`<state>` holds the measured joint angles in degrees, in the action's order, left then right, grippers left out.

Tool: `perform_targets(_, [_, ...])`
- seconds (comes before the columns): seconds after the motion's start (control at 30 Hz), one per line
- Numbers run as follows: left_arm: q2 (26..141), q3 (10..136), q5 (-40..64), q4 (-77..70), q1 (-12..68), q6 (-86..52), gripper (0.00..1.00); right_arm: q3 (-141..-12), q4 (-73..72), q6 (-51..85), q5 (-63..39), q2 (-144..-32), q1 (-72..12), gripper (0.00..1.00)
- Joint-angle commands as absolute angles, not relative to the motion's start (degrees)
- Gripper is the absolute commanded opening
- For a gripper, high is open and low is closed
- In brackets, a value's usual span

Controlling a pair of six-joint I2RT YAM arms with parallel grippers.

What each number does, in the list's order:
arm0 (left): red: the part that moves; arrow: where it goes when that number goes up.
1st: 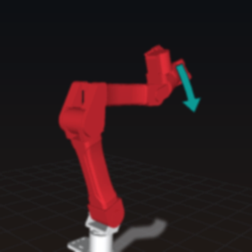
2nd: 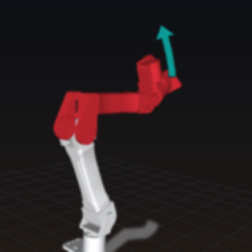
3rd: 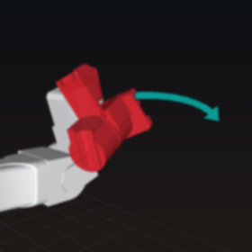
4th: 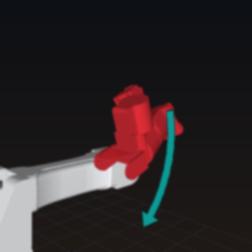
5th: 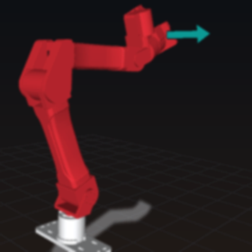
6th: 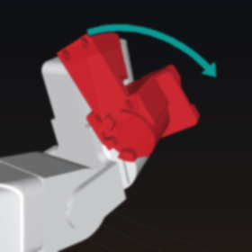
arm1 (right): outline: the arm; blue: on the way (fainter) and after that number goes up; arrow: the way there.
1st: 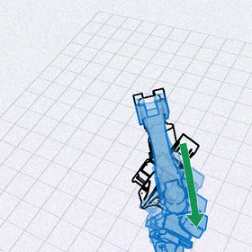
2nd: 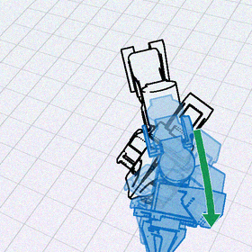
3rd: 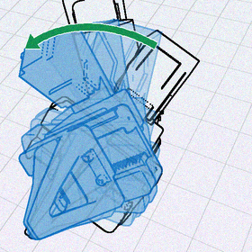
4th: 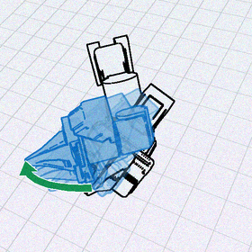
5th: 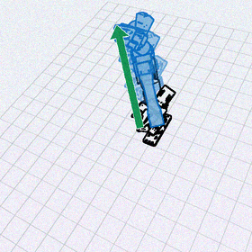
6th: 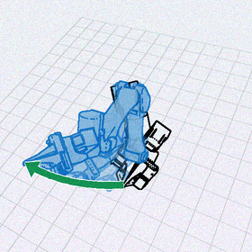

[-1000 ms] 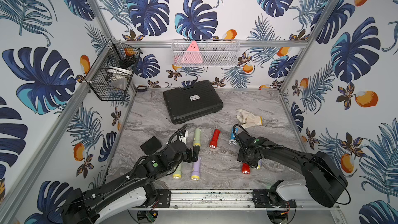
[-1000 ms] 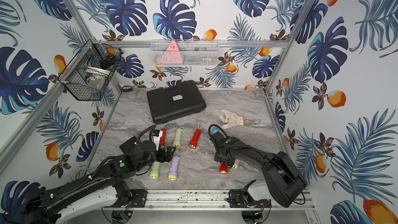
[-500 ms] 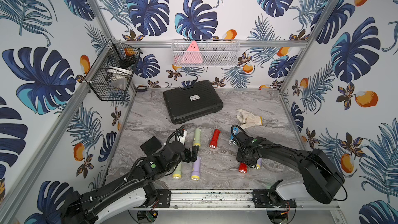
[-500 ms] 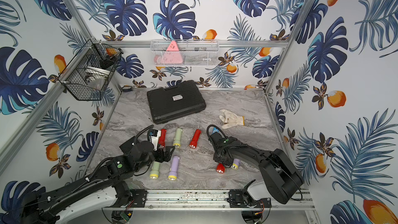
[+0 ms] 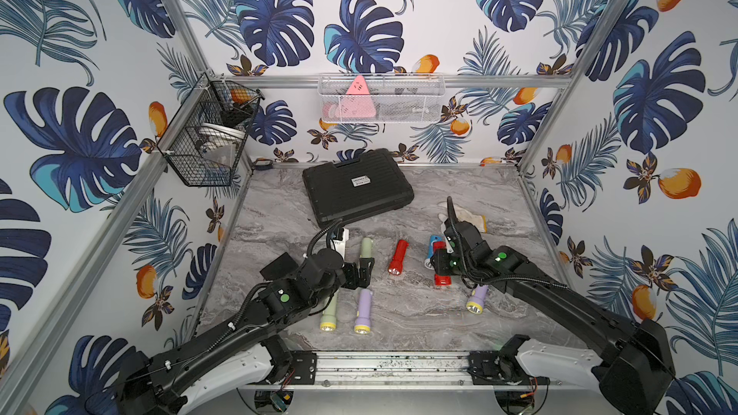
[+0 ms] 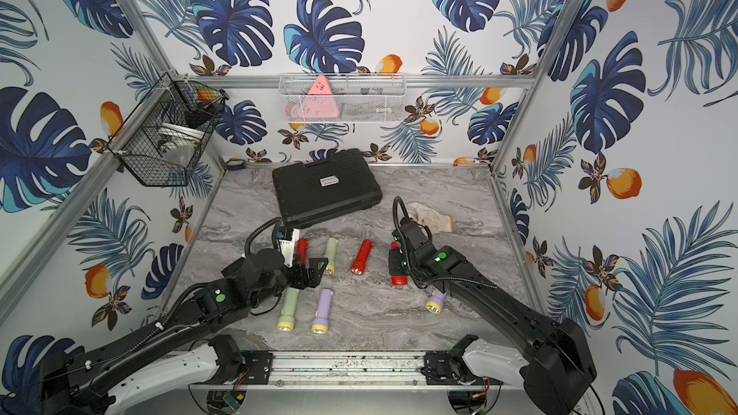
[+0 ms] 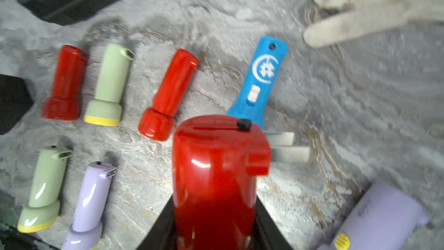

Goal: Close the plug at the bottom of the flashlight
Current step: Pick up the flashlight from the center of the board.

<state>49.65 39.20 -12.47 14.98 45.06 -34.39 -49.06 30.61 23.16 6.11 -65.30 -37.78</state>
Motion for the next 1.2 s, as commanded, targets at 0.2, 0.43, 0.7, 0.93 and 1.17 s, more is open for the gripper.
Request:
perform_targets(0.2, [53.96,48.18,0.24,14.38,40.96,-38.67,0.98,-38.31,-4.32,-5.42,9.53,-61.78,-39.04,0.00])
perform_targets(0.43, [56.18,48.44,13.00,7.12,36.87,-50.37,0.94,-29.20,-31.30,-21.62,12.19,-65.02,-40.84,0.00])
perform_targets(0.7, [58.88,49.21,21.19,-0.33,34.63,-62.91,0.89,-25.56,-61.06,-32.72,7.67,-74.86,-41.30,0.00])
perform_targets(0.93, [59.25,48.21,23.29,-3.51,33.47,-71.15,0.82,-24.93,-72.83,-35.53,1.39,-79.95,-41.24,0.00])
perform_targets(1.17, [61.23,51.49,25.86,-2.62,31.88,-71.28,0.70,-22.60,-75.48,-28.90,-3.47,-79.26,-41.39,0.00])
